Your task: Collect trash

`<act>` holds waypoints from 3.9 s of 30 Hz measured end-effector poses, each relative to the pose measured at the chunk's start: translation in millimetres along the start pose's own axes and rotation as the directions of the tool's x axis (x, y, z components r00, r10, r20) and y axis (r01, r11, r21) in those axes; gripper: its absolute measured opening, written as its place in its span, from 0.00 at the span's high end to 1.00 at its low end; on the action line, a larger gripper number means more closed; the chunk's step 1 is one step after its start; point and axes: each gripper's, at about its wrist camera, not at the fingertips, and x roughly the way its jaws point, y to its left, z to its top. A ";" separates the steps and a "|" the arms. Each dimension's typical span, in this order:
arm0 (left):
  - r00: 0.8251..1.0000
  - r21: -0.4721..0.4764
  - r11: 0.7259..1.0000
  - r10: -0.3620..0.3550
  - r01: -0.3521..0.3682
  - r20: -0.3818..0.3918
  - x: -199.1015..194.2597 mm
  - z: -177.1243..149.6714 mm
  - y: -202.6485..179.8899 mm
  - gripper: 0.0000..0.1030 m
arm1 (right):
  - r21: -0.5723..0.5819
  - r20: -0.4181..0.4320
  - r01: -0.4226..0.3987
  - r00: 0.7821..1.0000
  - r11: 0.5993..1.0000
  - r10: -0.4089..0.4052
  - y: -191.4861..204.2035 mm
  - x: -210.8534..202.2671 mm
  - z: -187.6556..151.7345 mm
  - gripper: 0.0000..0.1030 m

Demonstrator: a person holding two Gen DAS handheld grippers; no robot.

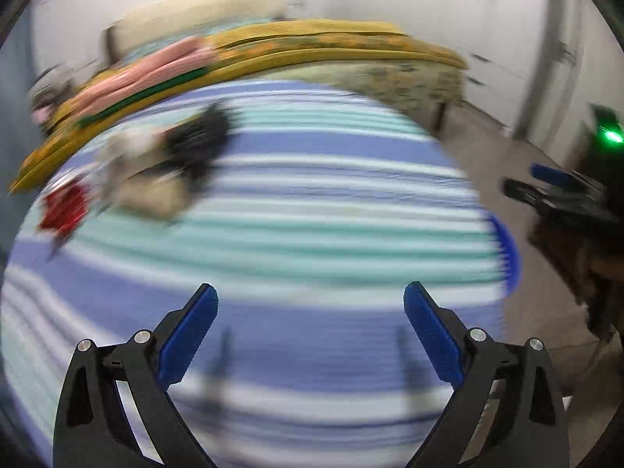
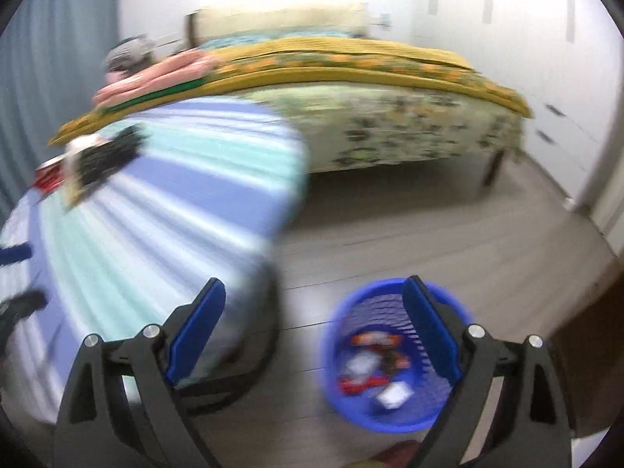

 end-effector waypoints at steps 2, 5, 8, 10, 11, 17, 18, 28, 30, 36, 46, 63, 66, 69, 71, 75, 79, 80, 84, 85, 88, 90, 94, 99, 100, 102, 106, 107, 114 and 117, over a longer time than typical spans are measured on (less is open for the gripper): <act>0.998 -0.035 0.998 0.059 -0.060 -0.016 -1.5 -7.6 32.6 0.08 | -0.050 -0.015 -0.059 0.998 0.997 0.059 40.3 0.9 -0.2 0.13; 0.989 -0.072 0.987 0.141 -0.144 -0.042 -2.1 -14.4 77.9 0.08 | -0.159 -0.042 -0.134 0.991 0.978 0.128 103.2 3.1 5.8 0.13; 0.980 -0.104 0.975 0.191 -0.195 -0.054 -3.4 -18.5 116.8 0.08 | -0.231 -0.065 -0.172 0.985 0.958 0.161 148.2 10.5 17.5 0.13; 0.976 -0.131 0.968 0.207 -0.214 -0.063 -1.7 -18.3 139.8 0.08 | -0.254 -0.079 -0.184 0.982 0.950 0.169 168.2 21.7 26.1 0.13; 0.975 -0.144 0.965 0.209 -0.218 -0.072 0.1 -18.5 150.1 0.08 | -0.259 -0.092 -0.188 0.981 0.948 0.169 175.7 29.0 29.2 0.13; 0.982 -0.192 0.965 0.166 -0.180 -0.086 3.1 -25.8 167.9 0.05 | -0.245 -0.149 -0.201 0.974 0.948 0.168 198.6 64.7 36.0 0.13; 0.984 -0.202 0.964 0.156 -0.171 -0.088 3.8 -25.6 169.4 0.05 | -0.236 -0.149 -0.202 0.974 0.951 0.170 199.0 66.8 36.3 0.12; 0.980 -0.245 0.950 0.176 -0.193 -0.090 7.3 -22.6 166.5 0.04 | -0.200 -0.155 -0.192 0.974 0.961 0.163 193.6 67.4 33.5 0.06; 0.986 -0.283 0.944 0.154 -0.167 -0.070 8.7 -14.2 166.4 0.04 | -0.200 -0.155 -0.190 0.975 0.961 0.161 193.7 67.5 33.4 0.06; 0.989 -0.396 0.909 0.146 -0.131 0.008 24.6 40.9 162.5 0.04 | -0.197 -0.157 -0.191 0.974 0.962 0.161 192.9 68.3 33.5 0.06; 0.970 -0.384 0.891 0.224 -0.243 -0.094 71.8 63.6 159.9 0.04 | -0.194 -0.158 -0.193 0.974 0.962 0.163 191.8 68.2 33.6 0.06; 0.977 -0.229 0.953 0.173 -0.198 -0.124 71.8 49.8 139.2 0.04 | -0.194 -0.159 -0.193 0.974 0.962 0.163 191.1 68.5 33.9 0.05; 0.974 -0.198 0.958 0.187 -0.209 -0.125 60.5 36.6 147.7 0.04 | -0.194 -0.159 -0.193 0.974 0.962 0.163 191.1 68.6 34.0 0.05; 0.984 -0.207 0.966 0.137 -0.158 -0.112 54.9 29.4 158.9 0.04 | -0.194 -0.159 -0.192 0.974 0.962 0.162 191.1 68.7 34.0 0.05; 0.987 -0.197 0.970 0.125 -0.143 -0.104 56.0 31.2 159.0 0.04 | -0.194 -0.159 -0.192 0.974 0.962 0.162 191.0 68.7 34.0 0.05; 0.993 -0.122 0.988 0.082 -0.092 -0.085 61.7 41.8 144.1 0.23 | -0.194 -0.160 -0.192 0.974 0.962 0.162 190.7 69.0 34.0 0.06; 0.996 -0.065 0.996 0.052 -0.057 -0.073 55.1 42.2 130.6 0.74 | -0.191 -0.159 -0.190 0.974 0.963 0.161 190.3 69.0 34.0 0.06; 0.996 -0.061 0.997 0.050 -0.054 -0.078 52.4 40.6 130.3 0.77 | -0.191 -0.159 -0.190 0.974 0.963 0.160 190.3 69.0 34.0 0.06; 0.996 -0.139 0.990 0.012 -0.024 -0.085 29.4 20.4 142.6 0.78 | -0.190 -0.159 -0.187 0.975 0.964 0.158 189.7 69.1 33.9 0.06; 0.996 -0.152 0.988 0.006 -0.019 -0.088 25.7 14.9 144.0 0.77 | -0.189 -0.159 -0.187 0.975 0.964 0.158 189.3 69.3 34.0 0.06; 0.997 -0.160 0.987 0.005 -0.017 -0.078 17.4 -0.4 144.5 0.65 | -0.189 -0.159 -0.186 0.975 0.964 0.157 188.8 70.3 35.0 0.06; 0.997 -0.134 0.991 0.015 -0.024 -0.071 15.9 -4.0 140.9 0.39 | -0.189 -0.159 -0.186 0.975 0.964 0.157 188.8 70.4 34.9 0.06; 0.995 -0.077 0.994 0.066 -0.072 -0.078 19.6 -7.3 133.4 0.19 | -0.182 -0.160 -0.188 0.974 0.965 0.159 187.4 71.1 35.3 0.05; 0.994 -0.100 0.991 0.079 -0.086 -0.074 22.8 -10.2 143.2 0.05 | -0.152 -0.156 -0.206 0.971 0.967 0.182 181.6 70.9 38.8 0.06; 0.995 -0.112 0.991 0.070 -0.078 -0.074 22.8 -10.2 145.6 0.05 | -0.128 -0.147 -0.202 0.972 0.971 0.183 178.6 71.2 43.9 0.06; 0.994 -0.109 0.990 0.076 -0.084 -0.076 23.7 -9.3 145.5 0.04 | -0.083 -0.115 -0.211 0.973 0.974 0.201 176.7 70.3 60.5 0.06; 0.994 -0.115 0.990 0.076 -0.084 -0.076 23.8 -8.4 145.9 0.04 | -0.041 -0.120 -0.274 0.956 0.961 0.268 202.6 84.2 102.5 0.06; 0.994 -0.115 0.990 0.076 -0.084 -0.076 23.8 -8.4 146.0 0.04 | -0.048 -0.134 -0.284 0.952 0.957 0.276 214.2 91.5 109.3 0.06; 0.994 -0.118 0.990 0.073 -0.081 -0.076 23.6 -7.9 145.6 0.04 | -0.064 -0.166 -0.148 0.977 0.987 0.136 247.7 144.2 125.0 0.35; 0.995 -0.119 0.990 0.073 -0.081 -0.076 23.7 -8.2 145.9 0.04 | -0.064 -0.166 -0.156 0.976 0.986 0.144 230.0 136.8 122.2 0.59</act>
